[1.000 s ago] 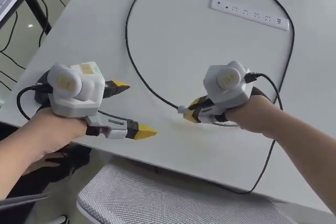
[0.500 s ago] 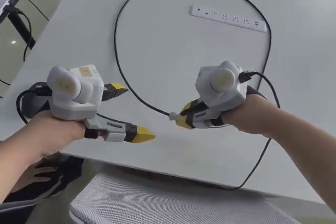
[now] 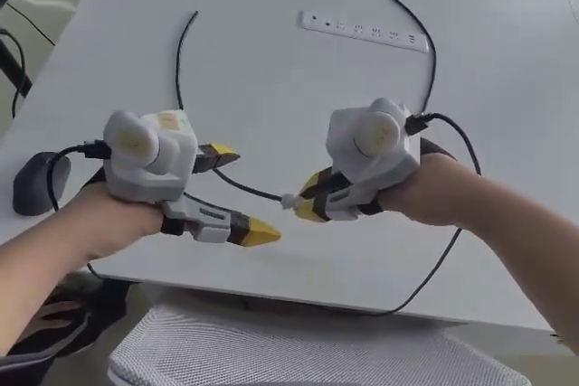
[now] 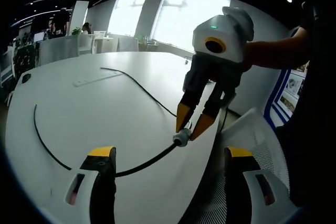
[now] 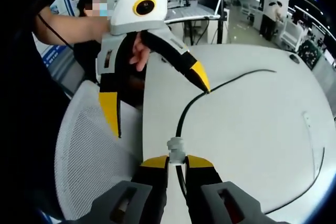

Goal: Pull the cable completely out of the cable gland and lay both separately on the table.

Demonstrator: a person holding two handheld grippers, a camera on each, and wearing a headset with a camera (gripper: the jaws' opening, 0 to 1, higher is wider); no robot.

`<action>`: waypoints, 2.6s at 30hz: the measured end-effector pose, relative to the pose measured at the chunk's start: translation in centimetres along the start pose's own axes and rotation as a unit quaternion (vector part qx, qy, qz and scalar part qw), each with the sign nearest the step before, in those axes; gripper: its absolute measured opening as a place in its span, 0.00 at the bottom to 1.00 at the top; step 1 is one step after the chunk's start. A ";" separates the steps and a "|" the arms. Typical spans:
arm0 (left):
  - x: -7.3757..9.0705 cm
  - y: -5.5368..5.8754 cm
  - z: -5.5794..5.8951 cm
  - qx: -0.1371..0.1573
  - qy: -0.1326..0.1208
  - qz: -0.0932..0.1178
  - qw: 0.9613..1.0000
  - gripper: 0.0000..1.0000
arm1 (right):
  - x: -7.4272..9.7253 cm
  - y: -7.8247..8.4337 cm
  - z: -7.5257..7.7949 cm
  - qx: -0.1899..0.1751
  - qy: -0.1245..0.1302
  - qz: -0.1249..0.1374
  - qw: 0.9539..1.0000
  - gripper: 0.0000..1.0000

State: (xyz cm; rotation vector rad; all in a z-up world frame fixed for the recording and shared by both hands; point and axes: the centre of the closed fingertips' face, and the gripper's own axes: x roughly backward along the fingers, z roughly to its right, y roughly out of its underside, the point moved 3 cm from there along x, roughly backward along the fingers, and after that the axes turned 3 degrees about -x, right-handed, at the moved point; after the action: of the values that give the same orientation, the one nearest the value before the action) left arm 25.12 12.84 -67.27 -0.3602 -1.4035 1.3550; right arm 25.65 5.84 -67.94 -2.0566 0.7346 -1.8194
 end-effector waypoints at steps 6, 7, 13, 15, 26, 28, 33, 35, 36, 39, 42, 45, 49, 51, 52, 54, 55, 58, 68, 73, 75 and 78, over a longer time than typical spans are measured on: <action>-0.8 -0.3 0.7 -0.010 0.013 0.005 1.000 0.85 | 0.8 -0.3 -0.3 0.011 0.000 0.001 1.000 0.06; -1.0 -0.4 0.7 -0.010 0.015 0.007 1.000 0.85 | 0.9 -0.3 -0.4 0.014 0.000 0.001 1.000 0.06; -1.6 -0.8 1.3 -0.014 0.031 0.015 0.999 0.80 | 1.3 -0.1 -0.6 0.026 -0.001 -0.004 1.000 0.06; -1.7 -1.0 1.4 -0.019 0.035 0.022 0.999 0.76 | 1.4 0.1 -0.8 0.026 -0.005 -0.004 1.000 0.06; -2.1 -1.8 1.7 0.021 0.073 0.059 0.995 0.50 | 1.9 0.1 -1.0 0.033 -0.011 0.004 0.999 0.06; -2.2 -1.9 1.8 0.018 0.080 0.059 0.995 0.47 | 2.1 -0.1 -1.1 0.034 -0.012 0.008 0.999 0.06; -2.4 -1.7 2.2 0.007 0.093 0.053 0.994 0.41 | 2.4 -0.2 -1.2 0.041 -0.016 0.011 0.999 0.06; -2.5 -1.8 2.4 0.006 0.097 0.055 0.994 0.38 | 2.5 -0.3 -1.2 0.044 -0.016 0.012 0.999 0.06; -2.6 -1.8 2.5 0.009 0.099 0.055 0.994 0.37 | 2.6 -0.3 -1.2 0.046 -0.016 0.012 0.999 0.06; -2.7 -1.9 2.9 0.004 0.107 0.057 0.993 0.31 | 2.7 -0.2 -1.2 0.050 -0.017 0.013 0.999 0.06; -2.7 -2.0 3.0 0.008 0.110 0.060 0.992 0.30 | 2.9 0.0 -1.1 0.057 -0.016 0.010 0.998 0.06; -2.8 -2.1 3.0 0.006 0.114 0.060 0.992 0.26 | 3.0 0.1 -1.1 0.062 -0.016 0.010 0.998 0.06; -2.9 -2.1 3.3 -0.001 0.119 0.064 0.991 0.22 | 3.1 0.3 -1.2 0.073 -0.018 0.009 0.997 0.06; -2.9 -2.1 3.3 0.002 0.120 0.063 0.991 0.21 | 3.1 0.3 -1.2 0.073 -0.019 0.009 0.997 0.06; -3.0 -2.1 3.3 -0.001 0.122 0.064 0.990 0.20 | 3.1 0.4 -1.3 0.075 -0.020 0.010 0.997 0.06; -3.1 -2.2 3.6 -0.003 0.128 0.068 0.989 0.18 | 3.1 0.5 -1.3 0.078 -0.022 0.009 0.997 0.06; -3.1 -2.2 3.7 -0.004 0.130 0.067 0.989 0.16 | 3.1 0.6 -1.3 0.079 -0.023 0.008 0.997 0.06; -3.3 -2.2 3.9 -0.026 0.130 0.068 0.989 0.16 | 3.1 0.8 -1.3 0.086 -0.025 0.007 0.996 0.06; -3.5 -2.6 3.8 -0.047 0.112 0.071 0.990 0.15 | 3.4 1.0 -0.8 0.105 -0.021 0.018 0.994 0.07; -3.5 -2.9 3.7 -0.036 0.109 0.071 0.991 0.15 | 3.7 1.0 -0.6 0.105 -0.024 0.033 0.994 0.08; -3.4 -3.0 3.7 -0.029 0.108 0.074 0.991 0.15 | 3.9 0.8 -0.5 0.098 -0.023 0.044 0.994 0.08; -3.2 -3.4 3.6 -0.025 0.105 0.081 0.991 0.15 | 4.2 0.5 -0.4 0.083 -0.024 0.060 0.994 0.08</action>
State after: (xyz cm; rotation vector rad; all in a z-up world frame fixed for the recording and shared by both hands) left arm 24.79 7.45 -65.00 -0.6435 -1.2566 1.3703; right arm 25.50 3.16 -64.68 -1.9006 0.6554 -1.6985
